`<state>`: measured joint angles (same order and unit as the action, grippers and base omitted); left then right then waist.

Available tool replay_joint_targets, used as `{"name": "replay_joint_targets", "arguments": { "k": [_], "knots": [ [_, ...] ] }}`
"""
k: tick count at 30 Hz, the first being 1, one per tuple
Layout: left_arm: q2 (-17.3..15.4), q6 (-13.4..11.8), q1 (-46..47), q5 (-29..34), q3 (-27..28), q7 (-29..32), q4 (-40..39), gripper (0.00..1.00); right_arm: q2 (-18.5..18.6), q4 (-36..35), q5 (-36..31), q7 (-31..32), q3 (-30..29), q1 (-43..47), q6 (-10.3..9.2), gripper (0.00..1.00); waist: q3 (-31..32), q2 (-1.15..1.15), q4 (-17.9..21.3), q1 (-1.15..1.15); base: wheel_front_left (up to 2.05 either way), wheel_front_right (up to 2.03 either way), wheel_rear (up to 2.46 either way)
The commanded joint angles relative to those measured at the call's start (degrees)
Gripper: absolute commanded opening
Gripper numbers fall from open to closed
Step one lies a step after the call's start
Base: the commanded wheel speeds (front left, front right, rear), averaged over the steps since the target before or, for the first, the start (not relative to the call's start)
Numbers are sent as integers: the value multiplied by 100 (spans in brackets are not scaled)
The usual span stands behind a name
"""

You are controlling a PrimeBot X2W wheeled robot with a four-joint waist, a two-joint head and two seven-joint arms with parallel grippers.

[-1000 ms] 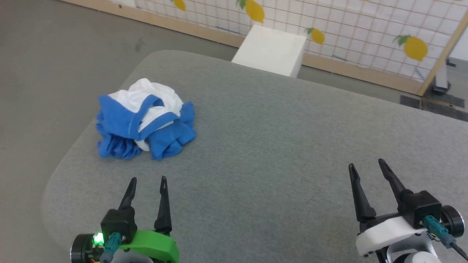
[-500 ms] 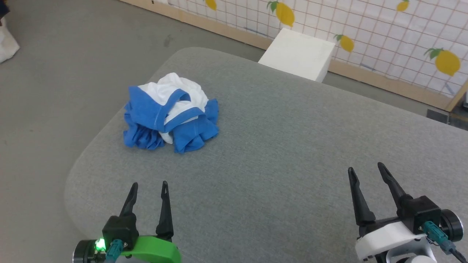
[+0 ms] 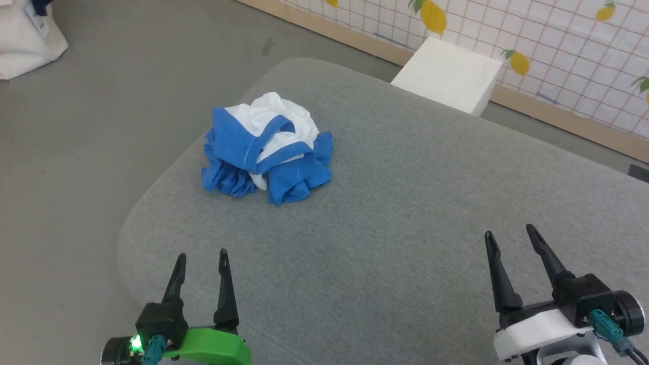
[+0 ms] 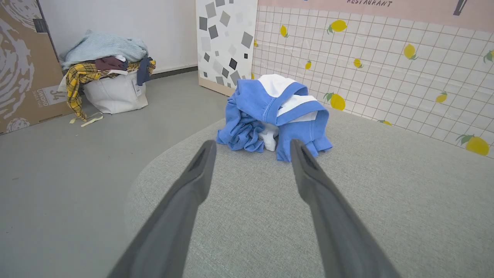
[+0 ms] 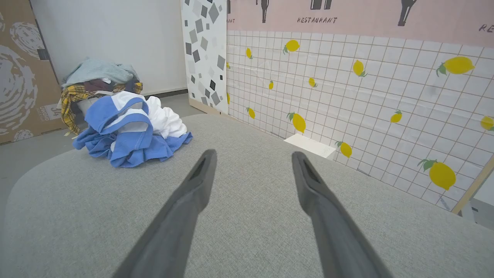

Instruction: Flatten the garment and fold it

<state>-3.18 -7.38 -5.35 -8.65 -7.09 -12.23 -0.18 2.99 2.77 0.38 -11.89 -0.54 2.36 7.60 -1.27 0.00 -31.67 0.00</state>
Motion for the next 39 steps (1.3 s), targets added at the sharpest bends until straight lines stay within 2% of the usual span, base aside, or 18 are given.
{"name": "replay_joint_targets", "arguments": {
  "k": [1, 17, 29, 34, 39],
  "knots": [
    [26, -47, -76, -31, -33, -70, -20, 100, -9, -5, -29, -65, -10, 29, -9, 100, -27, 0, -92, 0, 0, 0, 0],
    [30, -152, -130, -145, -188, -271, 33, 100, -12, -18, -66, -260, -55, 34, -11, 100, -101, 0, -537, 0, 0, 0, 0],
    [30, -141, -129, -155, -199, -277, 74, 100, -12, -30, -70, -273, -49, 43, -11, 100, -70, 0, -506, 0, 0, 0, 0],
    [22, 167, 123, -355, -135, -277, 29, 100, -12, -101, -95, -251, -67, 15, -11, 100, -129, 0, -455, 0, 0, 0, 0],
    [-253, 576, 944, -480, 0, -178, -220, 100, -12, -393, -251, -100, -116, -68, -11, 100, -433, 0, -365, 0, 0, 0, 0]
  ]
}}
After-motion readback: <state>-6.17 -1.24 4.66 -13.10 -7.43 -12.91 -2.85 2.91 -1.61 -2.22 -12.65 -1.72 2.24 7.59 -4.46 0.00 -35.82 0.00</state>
